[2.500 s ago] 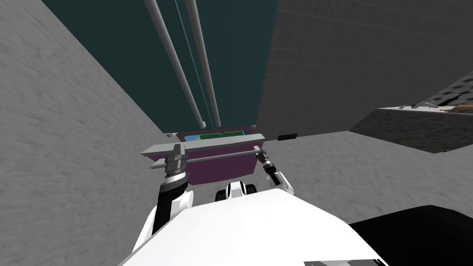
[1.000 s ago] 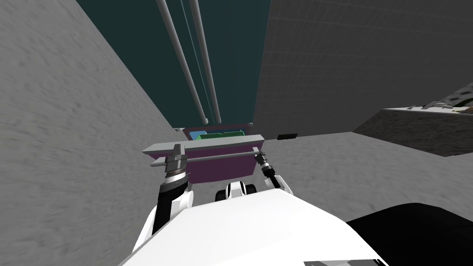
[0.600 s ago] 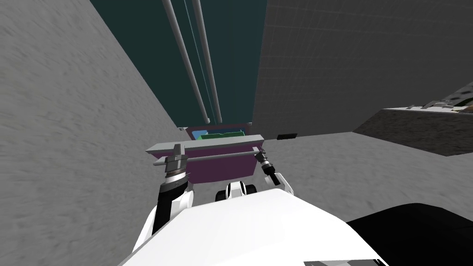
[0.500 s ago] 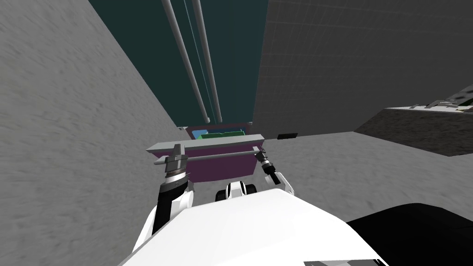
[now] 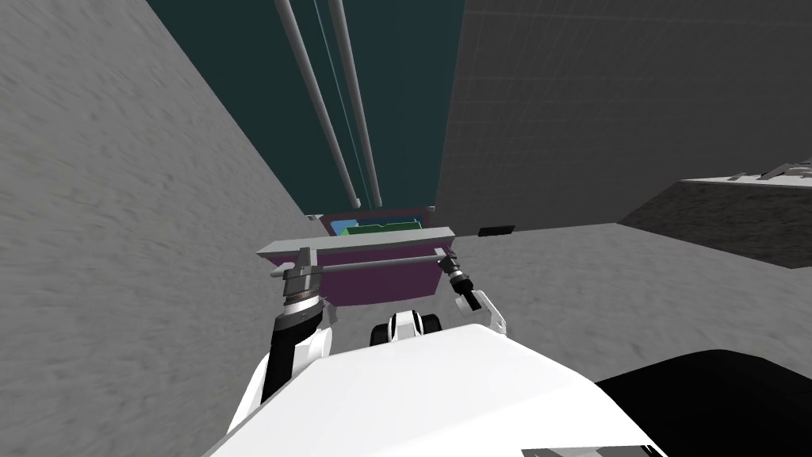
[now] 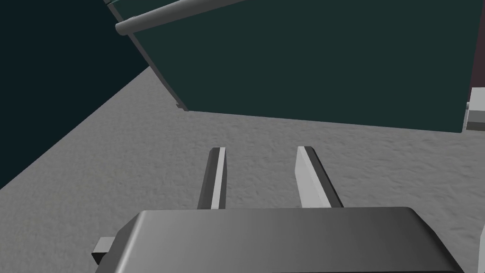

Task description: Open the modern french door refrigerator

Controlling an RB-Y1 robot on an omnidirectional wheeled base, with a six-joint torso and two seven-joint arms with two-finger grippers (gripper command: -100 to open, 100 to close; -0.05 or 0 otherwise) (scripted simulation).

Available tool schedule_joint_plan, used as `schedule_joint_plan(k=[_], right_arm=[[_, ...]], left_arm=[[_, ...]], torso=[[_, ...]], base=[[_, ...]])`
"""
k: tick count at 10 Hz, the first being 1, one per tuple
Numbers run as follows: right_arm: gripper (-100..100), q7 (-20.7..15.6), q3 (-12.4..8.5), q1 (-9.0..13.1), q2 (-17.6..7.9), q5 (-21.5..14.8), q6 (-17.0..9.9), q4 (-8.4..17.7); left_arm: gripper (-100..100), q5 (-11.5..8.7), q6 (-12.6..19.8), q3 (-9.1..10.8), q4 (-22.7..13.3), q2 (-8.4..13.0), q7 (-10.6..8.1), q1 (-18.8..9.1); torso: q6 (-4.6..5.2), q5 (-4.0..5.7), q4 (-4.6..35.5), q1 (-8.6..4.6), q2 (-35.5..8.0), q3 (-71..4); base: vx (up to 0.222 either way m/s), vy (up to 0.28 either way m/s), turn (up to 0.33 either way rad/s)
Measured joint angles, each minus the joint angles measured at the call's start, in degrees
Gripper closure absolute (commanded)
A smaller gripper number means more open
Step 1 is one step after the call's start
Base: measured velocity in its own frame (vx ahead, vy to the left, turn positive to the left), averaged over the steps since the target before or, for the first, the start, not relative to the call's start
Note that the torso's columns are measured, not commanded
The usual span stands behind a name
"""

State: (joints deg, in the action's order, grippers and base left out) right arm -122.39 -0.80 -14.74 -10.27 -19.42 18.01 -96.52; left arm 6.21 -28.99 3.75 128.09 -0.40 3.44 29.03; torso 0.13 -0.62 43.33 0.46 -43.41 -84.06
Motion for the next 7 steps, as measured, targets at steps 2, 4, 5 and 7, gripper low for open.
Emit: schedule_joint_plan(k=[2,4,5,7], right_arm=[[0,0.2,-0.2,0.9,-0.1,0.0,-0.3,1.4],[0,0.1,-0.1,0.5,-0.1,0.0,-0.7,2.0],[0,0.1,0.0,0.3,-0.1,-0.1,-0.8,2.2],[0,0.1,0.0,0.2,-0.1,-0.1,-1.0,2.3]], left_arm=[[0,0.0,0.0,0.0,0.0,0.0,0.0,0.0],[0,0.0,0.0,0.0,0.0,0.0,0.0,0.0],[0,0.0,0.0,0.0,0.0,0.0,0.0,0.0],[0,0.0,0.0,0.0,0.0,0.0,0.0,0.0]], torso=[[0.0,0.19,-0.3,-0.11,0.3,-0.1],[-0.09,0.4,-0.7,-0.28,0.7,-0.3],[-0.11,0.47,-0.8,-0.34,0.9,-0.4],[-0.12,0.55,-0.9,-0.41,1.0,-0.5]], base=[[-0.001,0.001,0.005],[0.0,0.0,0.0],[0.0,0.0,0.0],[0.0,0.0,0.0]])
